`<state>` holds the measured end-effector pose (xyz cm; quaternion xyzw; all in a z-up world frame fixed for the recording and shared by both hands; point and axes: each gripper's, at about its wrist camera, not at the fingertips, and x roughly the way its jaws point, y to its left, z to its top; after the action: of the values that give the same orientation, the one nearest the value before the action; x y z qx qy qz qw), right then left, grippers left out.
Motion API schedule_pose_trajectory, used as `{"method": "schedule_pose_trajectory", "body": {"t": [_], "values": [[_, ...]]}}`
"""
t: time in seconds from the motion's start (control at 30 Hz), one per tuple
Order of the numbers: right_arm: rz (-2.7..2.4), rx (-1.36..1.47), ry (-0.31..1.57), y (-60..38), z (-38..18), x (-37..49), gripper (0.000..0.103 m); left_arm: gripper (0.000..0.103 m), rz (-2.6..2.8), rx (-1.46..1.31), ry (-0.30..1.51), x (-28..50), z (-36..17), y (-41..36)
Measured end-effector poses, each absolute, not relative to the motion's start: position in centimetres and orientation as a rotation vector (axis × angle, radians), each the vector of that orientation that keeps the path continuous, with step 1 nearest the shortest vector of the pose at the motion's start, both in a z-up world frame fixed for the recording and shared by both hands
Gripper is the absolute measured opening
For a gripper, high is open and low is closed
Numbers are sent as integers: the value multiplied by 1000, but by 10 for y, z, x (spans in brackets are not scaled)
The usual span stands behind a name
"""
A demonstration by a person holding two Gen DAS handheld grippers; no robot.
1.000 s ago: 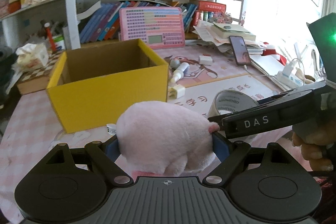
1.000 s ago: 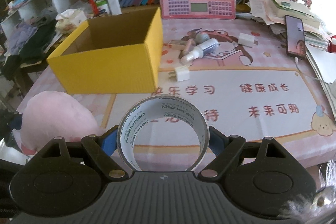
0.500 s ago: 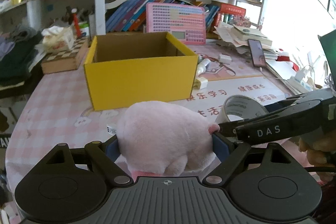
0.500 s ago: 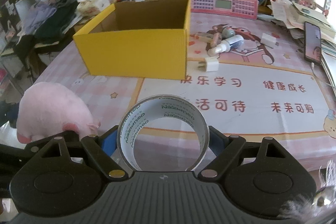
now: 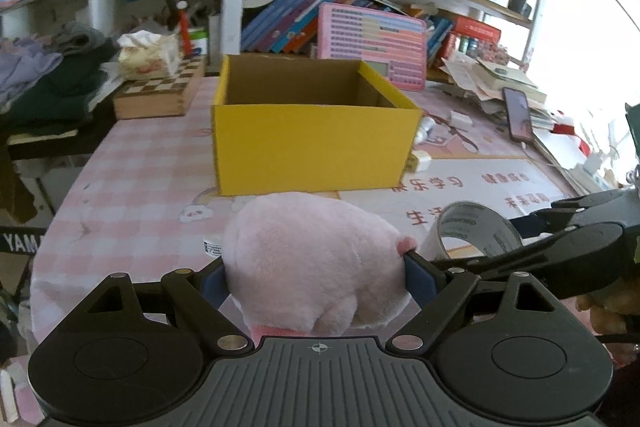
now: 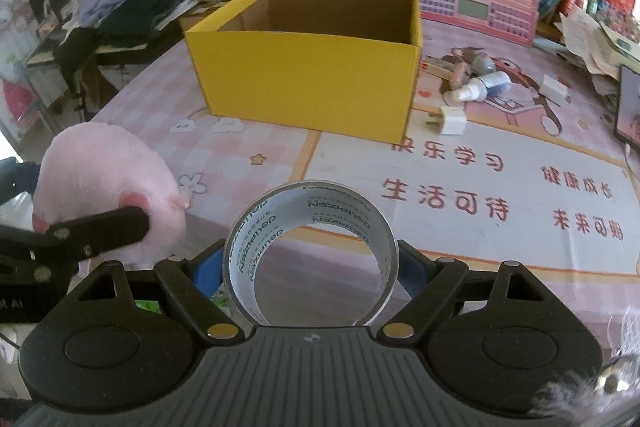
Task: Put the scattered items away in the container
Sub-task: 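Lift and carry the tape roll and pig with both tools toward the yellow box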
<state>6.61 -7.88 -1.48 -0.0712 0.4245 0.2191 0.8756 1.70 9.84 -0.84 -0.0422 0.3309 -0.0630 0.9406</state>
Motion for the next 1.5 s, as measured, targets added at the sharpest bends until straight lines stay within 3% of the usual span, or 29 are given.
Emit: {"method": "schedule_pose_trajectory", "body": {"t": [0.77,1.5], "values": [[540,-194,859,-44,-5,84,84,88,-55,-95,609,36,9,137],[564,-198,744,-48,39,148,84,88,-75,-55,504,95,40,129]]}}
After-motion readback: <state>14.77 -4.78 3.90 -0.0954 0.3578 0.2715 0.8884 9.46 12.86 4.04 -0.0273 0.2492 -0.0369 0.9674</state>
